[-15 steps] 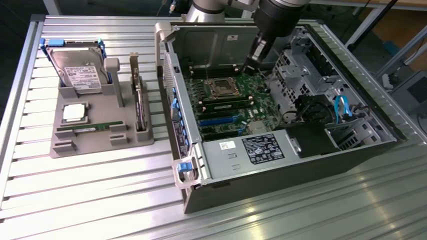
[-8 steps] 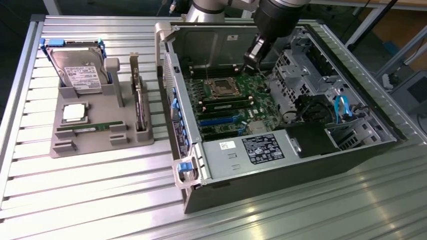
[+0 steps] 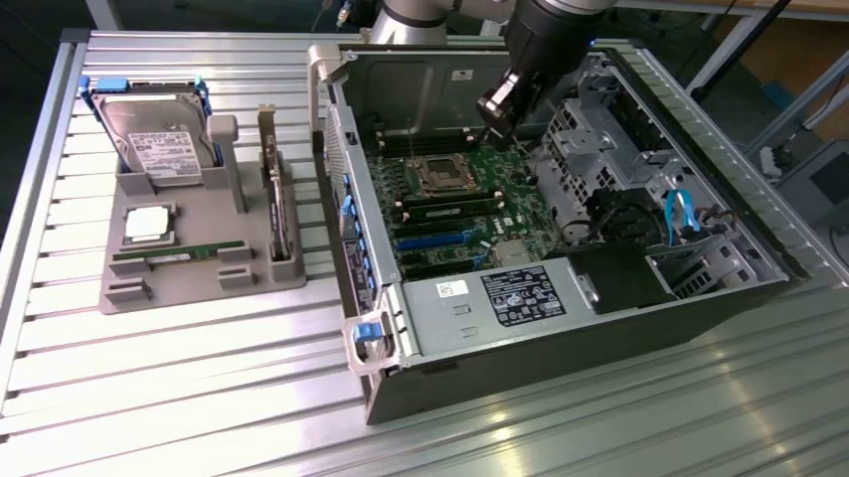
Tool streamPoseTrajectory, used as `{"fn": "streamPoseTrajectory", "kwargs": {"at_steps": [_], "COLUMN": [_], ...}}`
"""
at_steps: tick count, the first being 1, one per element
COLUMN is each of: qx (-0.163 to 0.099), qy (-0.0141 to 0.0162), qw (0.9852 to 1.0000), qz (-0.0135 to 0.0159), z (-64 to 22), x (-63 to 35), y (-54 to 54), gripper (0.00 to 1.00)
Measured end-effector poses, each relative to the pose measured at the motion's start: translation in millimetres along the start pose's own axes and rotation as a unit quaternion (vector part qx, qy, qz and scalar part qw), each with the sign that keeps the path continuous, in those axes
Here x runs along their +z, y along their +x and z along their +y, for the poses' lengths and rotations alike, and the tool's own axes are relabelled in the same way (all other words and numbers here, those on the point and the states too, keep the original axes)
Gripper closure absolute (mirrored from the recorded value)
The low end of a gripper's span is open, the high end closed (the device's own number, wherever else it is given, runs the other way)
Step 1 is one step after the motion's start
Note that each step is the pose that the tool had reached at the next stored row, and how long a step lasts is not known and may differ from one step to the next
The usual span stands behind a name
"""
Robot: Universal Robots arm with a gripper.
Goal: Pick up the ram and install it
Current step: 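Press down the ram until it locks into place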
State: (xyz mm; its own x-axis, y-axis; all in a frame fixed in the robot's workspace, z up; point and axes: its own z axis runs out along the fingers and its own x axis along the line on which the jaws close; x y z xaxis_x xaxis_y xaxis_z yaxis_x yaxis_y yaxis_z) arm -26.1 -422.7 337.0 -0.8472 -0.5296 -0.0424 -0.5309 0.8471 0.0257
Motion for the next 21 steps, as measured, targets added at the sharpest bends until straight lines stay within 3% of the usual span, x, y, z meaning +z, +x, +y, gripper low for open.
{"fn": "streamPoseTrajectory", "kwargs": {"at_steps": [5, 8, 14, 17, 18, 19, 21], "qx": [0.046, 0.075, 0.137, 0.163, 0.175, 0.199, 0.224], "qy": [0.002, 0.0032, 0.0058, 0.0069, 0.0074, 0.0085, 0.0095], "qw": [0.9989, 0.9972, 0.9906, 0.9867, 0.9844, 0.9799, 0.9745], "qz": [-0.0011, -0.0019, -0.0035, -0.0041, -0.0045, -0.0051, -0.0057], "z": [0.0, 0.0, 0.0, 0.0, 0.0, 0.0, 0.0], "x": [0.2, 0.3, 0.5, 0.6, 0.7, 0.8, 0.9], "y": [0.0, 0.0, 0.0, 0.0, 0.0, 0.0, 0.0], "gripper": [0.9, 0.9, 0.9, 0.9, 0.9, 0.9, 0.9]}}
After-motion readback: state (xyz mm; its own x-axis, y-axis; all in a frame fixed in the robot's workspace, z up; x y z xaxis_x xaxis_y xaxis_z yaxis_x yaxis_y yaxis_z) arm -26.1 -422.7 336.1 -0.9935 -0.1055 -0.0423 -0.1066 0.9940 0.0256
